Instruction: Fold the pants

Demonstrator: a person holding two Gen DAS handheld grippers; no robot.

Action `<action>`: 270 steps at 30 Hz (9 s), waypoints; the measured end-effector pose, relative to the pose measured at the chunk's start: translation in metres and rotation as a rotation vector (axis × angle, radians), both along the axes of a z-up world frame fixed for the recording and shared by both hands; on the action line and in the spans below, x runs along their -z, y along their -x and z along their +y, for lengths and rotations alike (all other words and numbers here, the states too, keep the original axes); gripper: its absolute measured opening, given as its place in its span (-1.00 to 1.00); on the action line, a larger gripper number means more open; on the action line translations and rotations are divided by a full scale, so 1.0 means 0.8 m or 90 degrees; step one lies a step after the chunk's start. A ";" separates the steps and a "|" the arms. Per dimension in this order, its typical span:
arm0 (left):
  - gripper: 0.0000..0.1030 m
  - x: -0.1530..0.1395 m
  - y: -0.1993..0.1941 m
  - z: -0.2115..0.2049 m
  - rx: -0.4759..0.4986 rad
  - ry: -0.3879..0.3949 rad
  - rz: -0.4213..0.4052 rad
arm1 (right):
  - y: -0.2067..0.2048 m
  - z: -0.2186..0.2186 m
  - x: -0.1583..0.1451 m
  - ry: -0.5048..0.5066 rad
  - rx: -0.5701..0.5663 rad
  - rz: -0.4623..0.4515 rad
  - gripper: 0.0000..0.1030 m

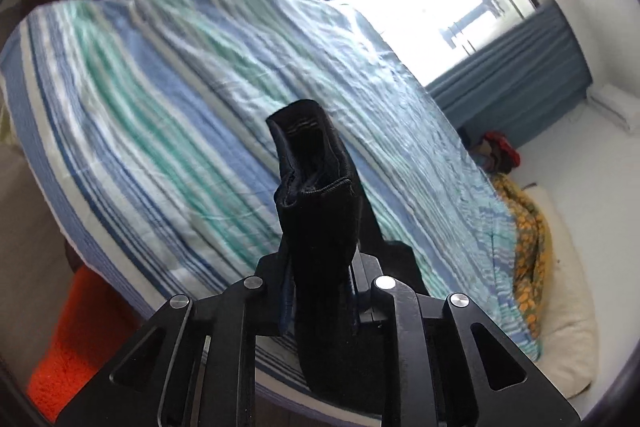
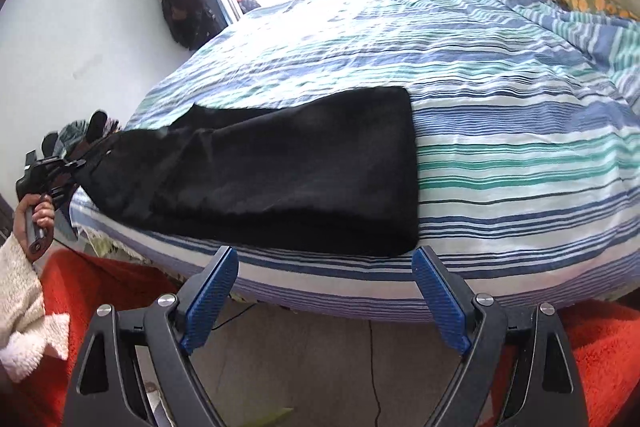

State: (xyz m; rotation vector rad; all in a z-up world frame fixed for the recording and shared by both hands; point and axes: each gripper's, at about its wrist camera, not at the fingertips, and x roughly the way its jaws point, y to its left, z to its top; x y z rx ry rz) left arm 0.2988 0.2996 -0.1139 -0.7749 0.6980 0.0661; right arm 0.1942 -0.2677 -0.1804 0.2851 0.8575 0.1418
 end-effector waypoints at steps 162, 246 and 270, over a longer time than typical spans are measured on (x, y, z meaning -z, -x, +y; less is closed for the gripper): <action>0.43 0.079 0.017 -0.460 0.422 -0.489 0.103 | -0.065 0.000 0.038 0.062 -0.078 0.032 -0.22; 0.76 0.060 0.017 -0.429 0.390 -0.402 0.095 | -0.047 -0.006 0.021 0.022 -0.096 -0.025 0.37; 0.86 0.054 0.013 -0.385 0.308 -0.373 0.115 | -0.036 -0.039 0.013 0.005 -0.004 -0.037 0.92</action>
